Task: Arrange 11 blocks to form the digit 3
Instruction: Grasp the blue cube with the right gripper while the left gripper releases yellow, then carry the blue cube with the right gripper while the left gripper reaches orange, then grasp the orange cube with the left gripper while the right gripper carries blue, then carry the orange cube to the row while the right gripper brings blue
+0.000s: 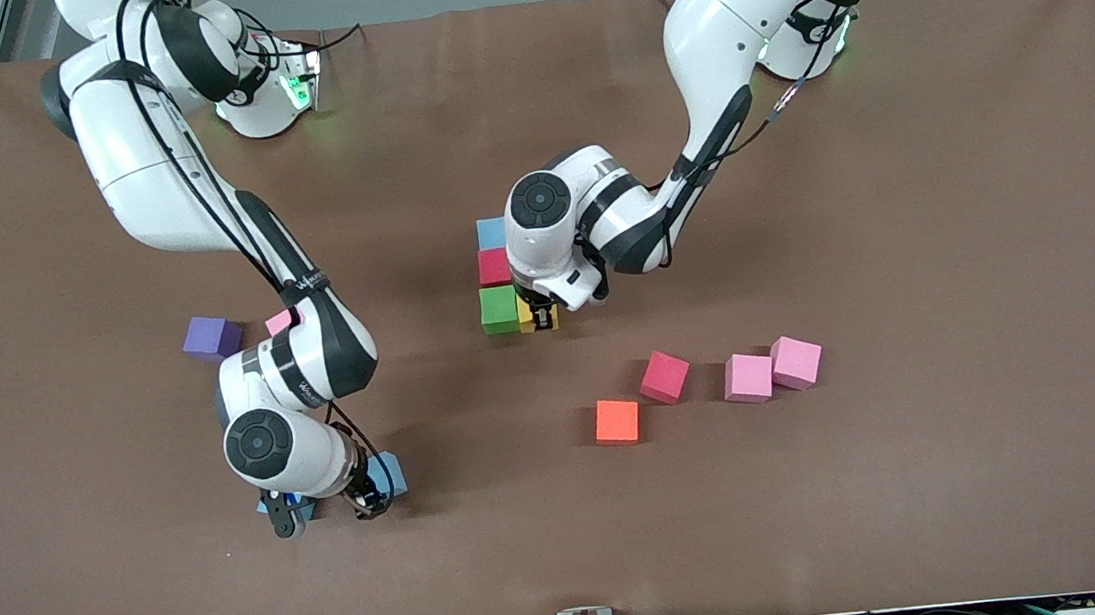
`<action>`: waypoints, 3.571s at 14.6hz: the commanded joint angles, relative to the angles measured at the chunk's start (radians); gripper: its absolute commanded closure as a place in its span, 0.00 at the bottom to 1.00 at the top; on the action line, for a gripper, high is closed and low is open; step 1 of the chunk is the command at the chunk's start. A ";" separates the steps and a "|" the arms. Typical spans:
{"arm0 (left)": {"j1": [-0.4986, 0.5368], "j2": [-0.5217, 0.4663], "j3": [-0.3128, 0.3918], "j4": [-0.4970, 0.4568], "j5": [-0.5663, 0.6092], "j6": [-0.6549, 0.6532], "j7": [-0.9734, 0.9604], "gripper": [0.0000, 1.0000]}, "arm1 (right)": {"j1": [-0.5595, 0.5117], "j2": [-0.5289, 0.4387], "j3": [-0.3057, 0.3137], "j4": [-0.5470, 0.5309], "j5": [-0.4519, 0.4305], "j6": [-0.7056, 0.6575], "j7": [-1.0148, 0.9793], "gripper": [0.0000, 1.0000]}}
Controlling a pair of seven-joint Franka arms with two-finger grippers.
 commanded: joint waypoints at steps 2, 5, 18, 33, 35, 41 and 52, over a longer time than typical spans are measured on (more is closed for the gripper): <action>-0.009 0.010 0.010 0.020 0.018 0.008 -0.015 0.00 | 0.000 0.017 0.006 0.028 0.006 -0.015 -0.005 0.20; 0.000 -0.012 0.010 0.017 0.024 -0.008 -0.013 0.00 | 0.001 0.018 0.006 0.028 0.006 -0.012 -0.005 0.23; 0.066 -0.122 0.004 -0.009 0.027 -0.159 0.117 0.00 | 0.038 0.004 0.009 0.018 0.009 -0.016 -0.074 1.00; 0.247 0.059 0.042 0.130 0.024 0.177 0.484 0.00 | 0.173 -0.062 0.045 0.009 0.010 -0.029 -0.939 1.00; 0.247 0.075 0.041 0.139 0.019 0.186 0.484 0.00 | 0.205 -0.081 0.042 -0.038 0.000 -0.030 -0.947 1.00; 0.247 0.115 0.039 0.162 0.012 0.229 0.481 0.00 | 0.248 -0.137 0.041 -0.161 -0.039 -0.026 -0.935 1.00; 0.233 0.166 0.042 0.173 -0.014 0.235 0.484 0.18 | 0.276 -0.238 0.042 -0.374 -0.037 0.138 -0.818 1.00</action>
